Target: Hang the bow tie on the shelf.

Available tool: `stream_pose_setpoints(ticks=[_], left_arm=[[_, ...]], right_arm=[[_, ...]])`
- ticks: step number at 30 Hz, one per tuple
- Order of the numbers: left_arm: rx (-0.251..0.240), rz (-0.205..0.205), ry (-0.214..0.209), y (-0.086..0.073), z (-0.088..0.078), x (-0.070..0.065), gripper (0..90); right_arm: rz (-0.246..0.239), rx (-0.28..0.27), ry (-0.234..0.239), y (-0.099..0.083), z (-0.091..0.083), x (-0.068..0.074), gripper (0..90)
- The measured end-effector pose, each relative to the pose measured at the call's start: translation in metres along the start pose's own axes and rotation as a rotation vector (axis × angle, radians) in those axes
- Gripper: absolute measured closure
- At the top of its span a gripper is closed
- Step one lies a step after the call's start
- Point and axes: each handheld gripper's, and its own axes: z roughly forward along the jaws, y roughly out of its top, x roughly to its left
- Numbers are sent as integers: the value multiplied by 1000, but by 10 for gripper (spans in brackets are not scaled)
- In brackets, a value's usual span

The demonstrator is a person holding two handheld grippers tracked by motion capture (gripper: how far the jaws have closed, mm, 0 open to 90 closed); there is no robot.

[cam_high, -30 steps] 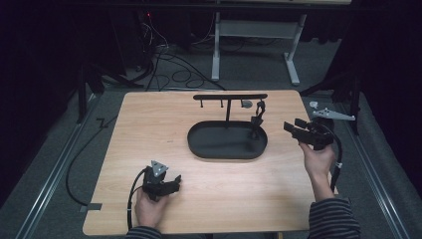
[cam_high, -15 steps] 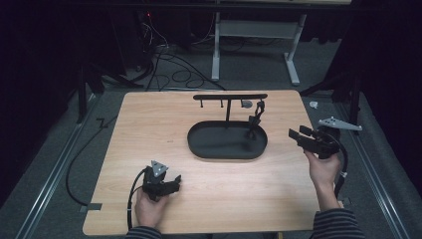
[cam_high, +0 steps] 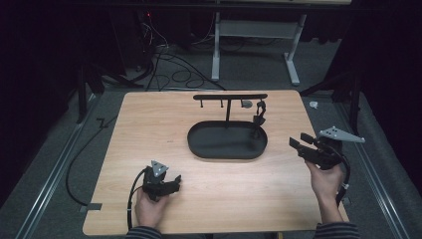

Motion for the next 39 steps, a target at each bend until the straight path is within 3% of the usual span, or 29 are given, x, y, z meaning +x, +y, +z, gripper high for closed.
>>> stream_pose_setpoints(ticks=[13,39], left_arm=[[0,0,1,0,0,0,241],[0,0,0,0,0,0,241]], right_arm=[[-32,25,17,-16,1,16,485],[-33,76,54,-46,9,31,485]])
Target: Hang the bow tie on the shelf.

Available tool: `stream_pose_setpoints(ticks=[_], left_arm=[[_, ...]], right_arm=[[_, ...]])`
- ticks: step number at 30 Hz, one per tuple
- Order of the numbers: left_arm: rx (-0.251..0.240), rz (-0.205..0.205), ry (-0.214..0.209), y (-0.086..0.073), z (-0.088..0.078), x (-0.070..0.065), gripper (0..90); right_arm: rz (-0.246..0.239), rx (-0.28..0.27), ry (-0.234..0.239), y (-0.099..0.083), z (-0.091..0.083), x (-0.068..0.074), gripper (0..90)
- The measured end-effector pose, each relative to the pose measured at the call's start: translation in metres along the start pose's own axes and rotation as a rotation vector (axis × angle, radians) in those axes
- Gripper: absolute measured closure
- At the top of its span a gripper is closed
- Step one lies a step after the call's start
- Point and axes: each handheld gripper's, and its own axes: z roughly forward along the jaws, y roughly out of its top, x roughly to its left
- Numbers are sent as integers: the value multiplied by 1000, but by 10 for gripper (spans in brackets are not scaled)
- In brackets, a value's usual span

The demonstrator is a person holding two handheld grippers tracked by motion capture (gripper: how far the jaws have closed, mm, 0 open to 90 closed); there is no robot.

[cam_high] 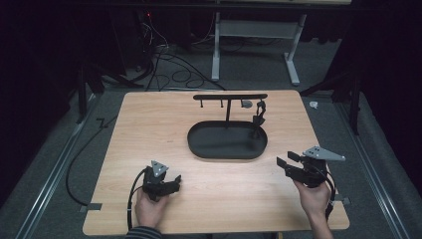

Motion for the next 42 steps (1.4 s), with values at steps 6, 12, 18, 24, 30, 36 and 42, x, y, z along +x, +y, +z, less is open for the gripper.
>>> stream_pose_setpoints(ticks=[6,12,18,24,30,36,42], left_arm=[[0,0,0,0,0,0,241],[0,0,0,0,0,0,241],[0,0,0,0,0,0,241],[0,0,0,0,0,0,241],[0,0,0,0,0,0,241],[0,0,0,0,0,0,241],[0,-1,1,0,0,0,241]], right_arm=[[7,4,15,-4,3,3,484],[12,17,34,-12,10,6,484],[17,29,47,-19,17,10,483],[15,38,56,-21,22,14,484],[13,45,67,-24,28,17,484],[14,54,78,-27,33,20,484],[17,65,90,-29,39,24,484]])
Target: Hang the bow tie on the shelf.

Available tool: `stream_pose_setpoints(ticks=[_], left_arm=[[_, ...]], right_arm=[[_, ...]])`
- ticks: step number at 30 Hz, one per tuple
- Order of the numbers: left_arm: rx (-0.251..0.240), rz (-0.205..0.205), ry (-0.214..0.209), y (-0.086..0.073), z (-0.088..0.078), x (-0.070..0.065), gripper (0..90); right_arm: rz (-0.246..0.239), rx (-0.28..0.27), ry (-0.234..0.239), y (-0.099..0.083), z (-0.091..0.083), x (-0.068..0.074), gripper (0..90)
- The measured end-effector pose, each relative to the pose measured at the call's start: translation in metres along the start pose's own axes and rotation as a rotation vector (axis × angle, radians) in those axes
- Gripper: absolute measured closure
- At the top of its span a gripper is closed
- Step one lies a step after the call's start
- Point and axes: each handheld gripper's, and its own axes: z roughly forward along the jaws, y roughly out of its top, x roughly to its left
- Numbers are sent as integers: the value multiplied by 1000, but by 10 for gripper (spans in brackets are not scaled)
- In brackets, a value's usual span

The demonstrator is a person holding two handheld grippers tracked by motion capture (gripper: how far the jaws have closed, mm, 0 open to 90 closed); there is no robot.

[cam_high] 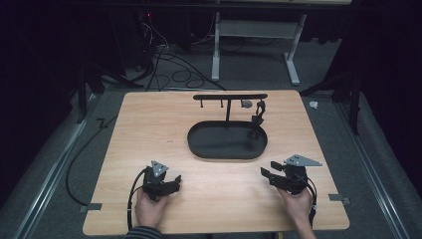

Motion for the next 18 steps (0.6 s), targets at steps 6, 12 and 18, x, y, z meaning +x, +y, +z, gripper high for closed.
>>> stream_pose_setpoints(ticks=[6,12,18], left_arm=[[0,-1,0,0,0,0,241],[0,0,0,0,0,0,241],[0,0,0,0,0,0,241]], right_arm=[[-4,10,4,-4,5,3,484],[-1,23,6,-7,11,3,484],[3,42,14,-10,20,6,485]])
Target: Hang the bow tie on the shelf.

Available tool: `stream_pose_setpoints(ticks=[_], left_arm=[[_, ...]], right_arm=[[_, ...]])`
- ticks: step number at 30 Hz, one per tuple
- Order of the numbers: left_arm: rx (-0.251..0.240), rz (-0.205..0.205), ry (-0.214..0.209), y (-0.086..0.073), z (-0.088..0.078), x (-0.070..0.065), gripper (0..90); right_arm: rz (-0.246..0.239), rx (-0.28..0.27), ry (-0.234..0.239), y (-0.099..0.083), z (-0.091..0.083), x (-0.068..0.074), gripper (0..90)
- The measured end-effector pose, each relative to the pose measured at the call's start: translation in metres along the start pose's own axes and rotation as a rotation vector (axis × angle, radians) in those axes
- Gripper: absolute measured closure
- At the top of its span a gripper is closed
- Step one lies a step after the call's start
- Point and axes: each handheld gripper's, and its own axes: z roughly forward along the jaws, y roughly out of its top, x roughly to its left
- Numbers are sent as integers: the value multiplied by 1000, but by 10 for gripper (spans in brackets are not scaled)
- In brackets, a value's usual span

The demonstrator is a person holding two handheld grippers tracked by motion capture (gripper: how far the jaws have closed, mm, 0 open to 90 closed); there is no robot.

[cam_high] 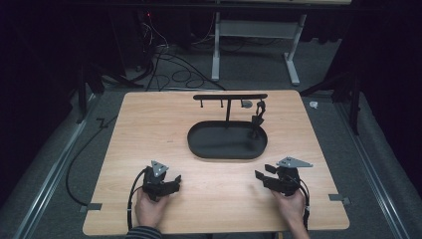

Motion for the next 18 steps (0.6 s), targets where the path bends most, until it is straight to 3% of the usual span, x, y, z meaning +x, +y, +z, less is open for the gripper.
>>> stream_pose_setpoints(ticks=[10,18], left_arm=[[0,0,0,0,0,0,241],[0,-1,-1,0,0,0,241]], right_arm=[[-6,18,1,0,9,3,484],[-24,23,-36,0,14,2,478]])
